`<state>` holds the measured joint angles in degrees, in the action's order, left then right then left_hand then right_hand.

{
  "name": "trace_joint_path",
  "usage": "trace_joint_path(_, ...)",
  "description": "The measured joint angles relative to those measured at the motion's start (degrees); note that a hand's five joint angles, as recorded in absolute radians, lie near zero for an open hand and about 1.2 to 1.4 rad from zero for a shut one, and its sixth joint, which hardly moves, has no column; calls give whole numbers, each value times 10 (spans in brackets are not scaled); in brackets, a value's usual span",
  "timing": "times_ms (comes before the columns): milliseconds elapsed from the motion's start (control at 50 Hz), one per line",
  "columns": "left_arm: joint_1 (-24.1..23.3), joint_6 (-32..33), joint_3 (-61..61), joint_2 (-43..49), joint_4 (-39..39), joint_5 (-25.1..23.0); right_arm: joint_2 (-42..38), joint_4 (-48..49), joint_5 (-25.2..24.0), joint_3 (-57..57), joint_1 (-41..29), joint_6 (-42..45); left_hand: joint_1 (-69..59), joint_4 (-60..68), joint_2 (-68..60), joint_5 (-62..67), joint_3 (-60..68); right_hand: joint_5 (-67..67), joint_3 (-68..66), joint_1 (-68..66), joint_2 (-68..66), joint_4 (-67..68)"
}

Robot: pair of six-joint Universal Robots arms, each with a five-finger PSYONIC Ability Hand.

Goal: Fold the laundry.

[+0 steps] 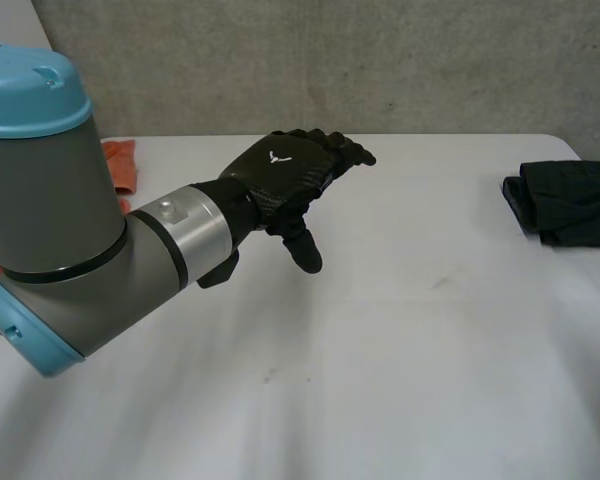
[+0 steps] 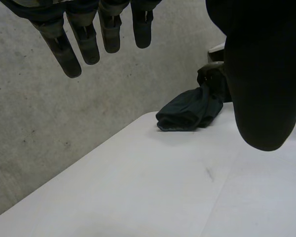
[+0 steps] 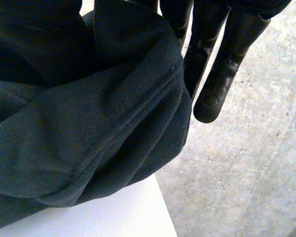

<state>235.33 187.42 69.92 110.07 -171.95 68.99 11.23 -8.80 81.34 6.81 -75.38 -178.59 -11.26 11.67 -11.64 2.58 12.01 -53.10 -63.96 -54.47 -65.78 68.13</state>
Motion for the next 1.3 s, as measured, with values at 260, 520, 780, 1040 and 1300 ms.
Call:
trace_joint_path(260, 1, -6, 4, -6, -2, 1, 45, -89, 19, 3, 3, 86, 0, 0, 0, 0, 0, 491, 518, 430, 532, -549)
trace_joint_path(520, 14, -5, 21, -44, -6, 0, 192, -157, 159, 62, -2, 343, 0, 0, 0, 0, 0, 491, 518, 430, 532, -549)
trace_joint_path(780, 124, 21, 47, -72, -103, 28, 348, -64, 132, 174, -178, 349, 0, 0, 0, 0, 0, 491, 518, 430, 532, -549)
trace_joint_path(1040, 319, 216, 11, 118, -196, 58, 490, -15, -106, 554, -416, 349, 0, 0, 0, -1, 0, 491, 518, 430, 532, -549)
trace_joint_path(1300, 420, 362, -83, 291, -195, 100, 520, 22, -112, 717, -451, 354, -13, 8, -8, 4, 7, 491, 518, 430, 532, -549)
